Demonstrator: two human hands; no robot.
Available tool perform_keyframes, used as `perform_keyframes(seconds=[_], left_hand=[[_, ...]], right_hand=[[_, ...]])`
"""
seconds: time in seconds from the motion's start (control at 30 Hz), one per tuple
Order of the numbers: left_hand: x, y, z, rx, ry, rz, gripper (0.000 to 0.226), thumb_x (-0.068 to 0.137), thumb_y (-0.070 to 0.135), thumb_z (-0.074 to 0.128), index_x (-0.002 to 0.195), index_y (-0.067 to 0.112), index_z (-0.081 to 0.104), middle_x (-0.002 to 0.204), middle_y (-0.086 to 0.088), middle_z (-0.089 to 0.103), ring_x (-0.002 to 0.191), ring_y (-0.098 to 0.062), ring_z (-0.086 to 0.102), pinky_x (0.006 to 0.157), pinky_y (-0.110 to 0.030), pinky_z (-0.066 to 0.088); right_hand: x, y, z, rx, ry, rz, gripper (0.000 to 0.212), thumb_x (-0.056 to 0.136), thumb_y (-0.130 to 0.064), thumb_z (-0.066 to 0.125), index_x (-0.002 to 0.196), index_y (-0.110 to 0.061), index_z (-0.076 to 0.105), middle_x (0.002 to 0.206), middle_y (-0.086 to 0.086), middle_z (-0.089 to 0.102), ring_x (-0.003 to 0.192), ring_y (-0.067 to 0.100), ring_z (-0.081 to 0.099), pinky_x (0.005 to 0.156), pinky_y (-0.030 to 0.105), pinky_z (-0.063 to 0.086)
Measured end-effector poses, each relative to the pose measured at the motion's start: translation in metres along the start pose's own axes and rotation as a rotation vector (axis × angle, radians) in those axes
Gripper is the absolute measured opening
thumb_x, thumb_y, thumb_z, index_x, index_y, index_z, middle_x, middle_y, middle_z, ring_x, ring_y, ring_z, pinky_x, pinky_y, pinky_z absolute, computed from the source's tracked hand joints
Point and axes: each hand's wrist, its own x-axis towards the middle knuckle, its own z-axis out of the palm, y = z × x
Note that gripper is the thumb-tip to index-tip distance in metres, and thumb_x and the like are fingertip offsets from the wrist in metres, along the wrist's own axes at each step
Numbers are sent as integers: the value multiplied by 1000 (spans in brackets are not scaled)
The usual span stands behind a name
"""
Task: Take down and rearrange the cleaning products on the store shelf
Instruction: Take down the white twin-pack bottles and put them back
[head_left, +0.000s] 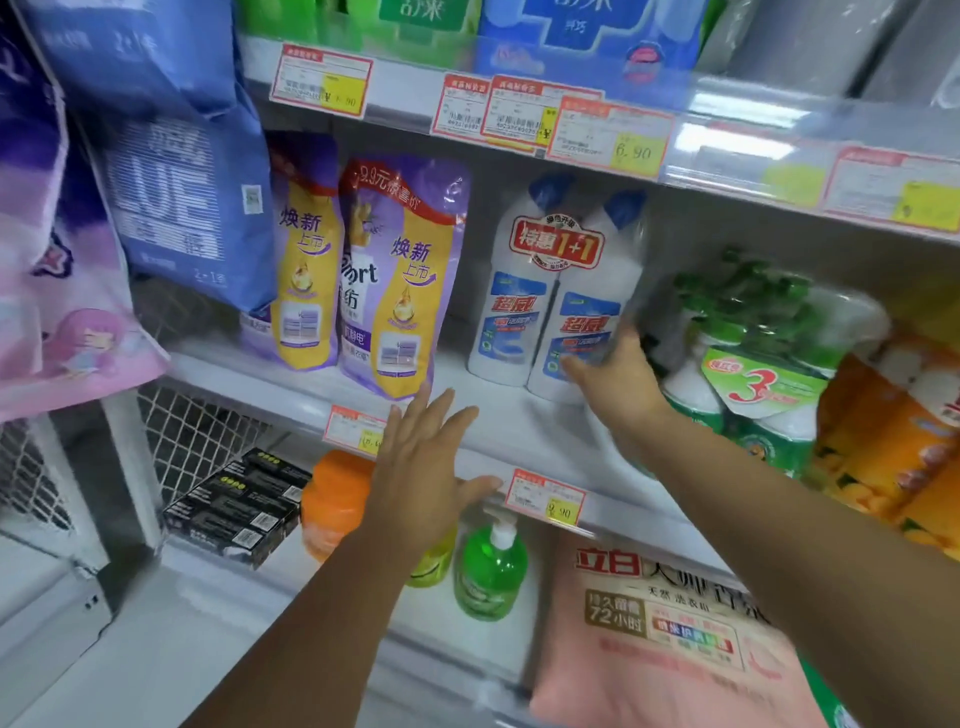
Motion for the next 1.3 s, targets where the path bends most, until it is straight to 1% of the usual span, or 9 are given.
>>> perform_keyframes(seconds=[0.13, 0.37, 0.63, 0.83, 0.9, 1.0, 1.1, 1.17, 1.3], left_hand=[[-4, -7, 9, -5, 87, 70, 76, 74, 69, 53, 139, 30, 51, 154, 2, 39, 149, -17, 18, 122, -41, 3], [-3, -12, 10, -11, 95, 89, 73, 75, 73, 46, 135, 32, 53, 149, 4, 45, 148, -17, 23, 122, -40, 6], [-1, -15, 13, 17, 115, 98, 70, 75, 73, 49, 130, 31, 58, 142, 5, 52, 144, -18, 31, 120, -43, 11], [-3, -3, 6, -91, 121, 34, 66, 77, 58, 66, 133, 24, 57, 143, 1, 52, 143, -23, 34, 121, -45, 19], [-4, 9, -7, -204, 134, -49, 69, 83, 52, 69, 141, 20, 49, 148, -1, 46, 142, -23, 33, 117, -39, 24], [-8, 25, -26, -377, 36, -164, 86, 82, 47, 72, 153, 25, 27, 157, 3, 30, 144, -15, 26, 115, -30, 25], [-16, 41, -49, -723, -121, -281, 92, 82, 30, 78, 154, 30, 20, 148, 9, 42, 123, -3, 52, 107, -32, 43], [-25, 50, -64, -897, -253, -298, 88, 81, 12, 79, 152, 28, 28, 135, 14, 57, 108, 6, 61, 94, -22, 50], [-57, 66, -96, -915, -497, -366, 59, 74, 2, 82, 125, 21, 57, 109, 8, 74, 102, -10, 69, 82, -24, 56]], right_hand=[[33, 11, 6, 38, 66, 82, 65, 85, -7, 74, 135, -17, 34, 122, 1, 63, 107, 20, 65, 89, 34, 52], [34, 20, 11, 107, 141, 93, 55, 75, -11, 85, 117, -18, 50, 112, 0, 68, 101, 19, 68, 95, 41, 54], [26, -5, 3, 85, 93, 108, 47, 76, -23, 85, 114, -18, 58, 104, -3, 72, 81, 11, 70, 63, 26, 57], [-28, -2, -15, 132, 97, 26, 43, 75, -15, 84, 114, -17, 66, 103, -1, 76, 92, 17, 74, 84, 44, 60], [-55, -5, -25, 96, 108, -24, 41, 76, -15, 83, 113, -18, 67, 100, -3, 76, 91, 16, 73, 82, 41, 60], [-92, -20, -44, 55, 112, -103, 31, 76, -14, 83, 103, -21, 68, 87, -11, 75, 79, 9, 69, 69, 22, 55], [-122, -42, -65, 50, 48, -128, 29, 77, -8, 80, 102, -17, 68, 84, -20, 75, 77, -2, 68, 65, 8, 49], [-142, -53, -80, 89, -34, -111, 31, 78, -3, 78, 104, -14, 67, 89, -19, 76, 84, -3, 70, 69, 9, 51], [-185, -58, -103, 154, -160, -63, 42, 76, 1, 77, 114, -12, 62, 102, -6, 76, 96, 12, 72, 74, 20, 57]])
